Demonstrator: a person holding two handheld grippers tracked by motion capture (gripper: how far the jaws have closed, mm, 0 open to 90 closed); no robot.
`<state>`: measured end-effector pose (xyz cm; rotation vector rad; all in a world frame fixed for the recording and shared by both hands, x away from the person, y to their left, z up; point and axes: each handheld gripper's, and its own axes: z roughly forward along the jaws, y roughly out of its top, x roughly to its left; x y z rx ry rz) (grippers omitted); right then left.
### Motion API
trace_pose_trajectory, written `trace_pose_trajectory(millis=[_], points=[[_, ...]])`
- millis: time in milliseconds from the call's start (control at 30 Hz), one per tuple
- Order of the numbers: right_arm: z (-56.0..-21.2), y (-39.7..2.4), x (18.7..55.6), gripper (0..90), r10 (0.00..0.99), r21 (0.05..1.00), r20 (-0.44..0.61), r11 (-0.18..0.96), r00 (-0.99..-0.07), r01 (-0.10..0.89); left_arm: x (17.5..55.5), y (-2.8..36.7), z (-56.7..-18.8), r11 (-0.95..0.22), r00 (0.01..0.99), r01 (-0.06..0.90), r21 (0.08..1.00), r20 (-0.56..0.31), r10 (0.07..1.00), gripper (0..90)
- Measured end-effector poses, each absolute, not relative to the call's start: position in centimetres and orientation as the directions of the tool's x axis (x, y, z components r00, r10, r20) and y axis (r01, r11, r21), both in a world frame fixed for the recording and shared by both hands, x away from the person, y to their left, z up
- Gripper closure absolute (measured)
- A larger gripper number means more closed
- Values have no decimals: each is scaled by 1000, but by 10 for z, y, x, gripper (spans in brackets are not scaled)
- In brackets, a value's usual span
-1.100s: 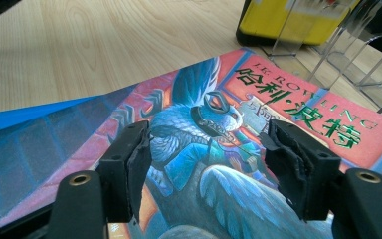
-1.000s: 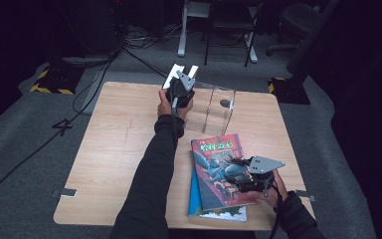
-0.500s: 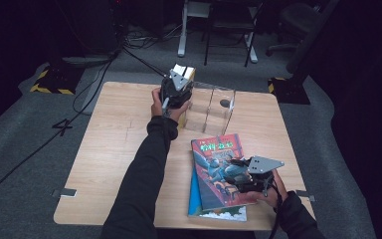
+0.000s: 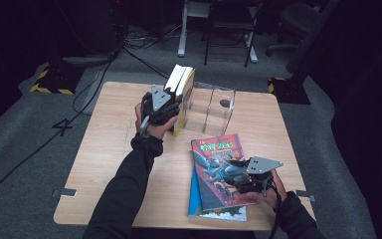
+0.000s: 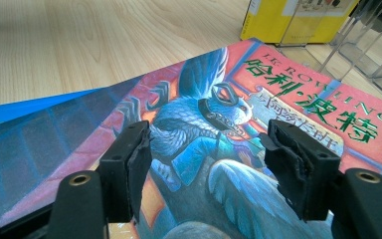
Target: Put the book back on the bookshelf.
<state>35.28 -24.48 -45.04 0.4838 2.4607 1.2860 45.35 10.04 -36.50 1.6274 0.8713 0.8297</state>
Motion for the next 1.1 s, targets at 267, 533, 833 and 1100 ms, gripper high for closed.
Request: trace_pose_trajectory(millis=[267,533,833,1100], points=[[-452,-244,354,358,437,826,-125,543,-891,151,430,109,-402,-166,538,158,973,56,841,467],[-454,-242,353,358,432,821,-123,550,-893,153,432,100,-456,-275,571,284,919,68,818,555],[-456,-241,353,358,430,818,-117,553,-895,159,451,85,-491,-351,551,373,859,99,828,665],[-458,-240,353,358,426,812,-119,561,-897,158,464,80,-495,-339,502,415,845,98,859,705]])
